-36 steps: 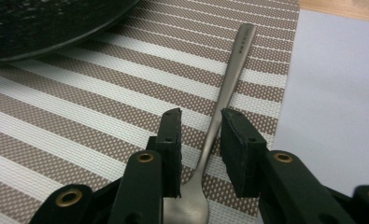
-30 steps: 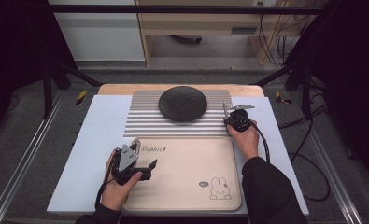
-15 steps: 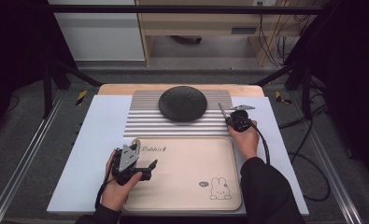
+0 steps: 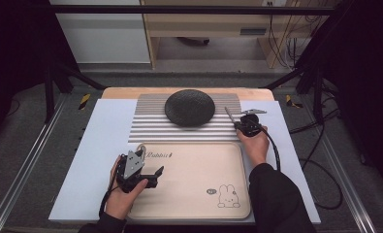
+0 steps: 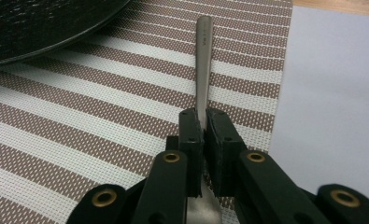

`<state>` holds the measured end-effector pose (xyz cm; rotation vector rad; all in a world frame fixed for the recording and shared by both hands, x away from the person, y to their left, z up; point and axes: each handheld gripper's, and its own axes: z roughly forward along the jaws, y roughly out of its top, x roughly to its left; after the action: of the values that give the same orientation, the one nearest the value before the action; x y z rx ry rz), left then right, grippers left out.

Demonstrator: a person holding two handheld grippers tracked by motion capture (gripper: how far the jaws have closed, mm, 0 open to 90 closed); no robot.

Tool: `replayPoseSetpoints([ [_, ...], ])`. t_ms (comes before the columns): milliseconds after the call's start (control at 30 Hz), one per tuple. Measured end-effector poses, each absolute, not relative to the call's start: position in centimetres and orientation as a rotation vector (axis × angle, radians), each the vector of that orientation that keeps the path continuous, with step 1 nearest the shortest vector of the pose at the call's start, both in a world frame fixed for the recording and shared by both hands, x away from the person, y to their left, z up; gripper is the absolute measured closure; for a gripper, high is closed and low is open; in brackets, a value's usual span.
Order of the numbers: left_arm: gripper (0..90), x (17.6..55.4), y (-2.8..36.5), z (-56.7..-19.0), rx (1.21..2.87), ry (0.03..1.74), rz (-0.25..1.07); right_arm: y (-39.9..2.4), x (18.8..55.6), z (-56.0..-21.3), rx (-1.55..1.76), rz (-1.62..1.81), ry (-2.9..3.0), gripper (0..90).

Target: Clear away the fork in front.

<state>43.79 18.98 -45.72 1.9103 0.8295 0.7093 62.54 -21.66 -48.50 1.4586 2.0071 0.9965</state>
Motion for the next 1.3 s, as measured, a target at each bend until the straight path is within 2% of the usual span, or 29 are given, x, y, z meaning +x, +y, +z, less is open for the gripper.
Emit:
replayPoseSetpoints([
  [200, 7.9, 43.8, 19.0, -45.7, 1.912, 0.825, 0.711, -21.4, 62.6, -48.5, 1.456, 0.994, 2.003, 80.7],
  [500, 7.7, 43.7, 18.8, -45.8, 1.914, 0.816, 0.707, -21.3, 62.7, -48.5, 1.462, 0.987, 1.988, 85.2],
  [1300, 7.7, 43.8, 19.0, -45.8, 1.917, 0.822, 0.722, -22.5, 61.8, -46.5, 1.353, 0.988, 2.053, 85.7],
])
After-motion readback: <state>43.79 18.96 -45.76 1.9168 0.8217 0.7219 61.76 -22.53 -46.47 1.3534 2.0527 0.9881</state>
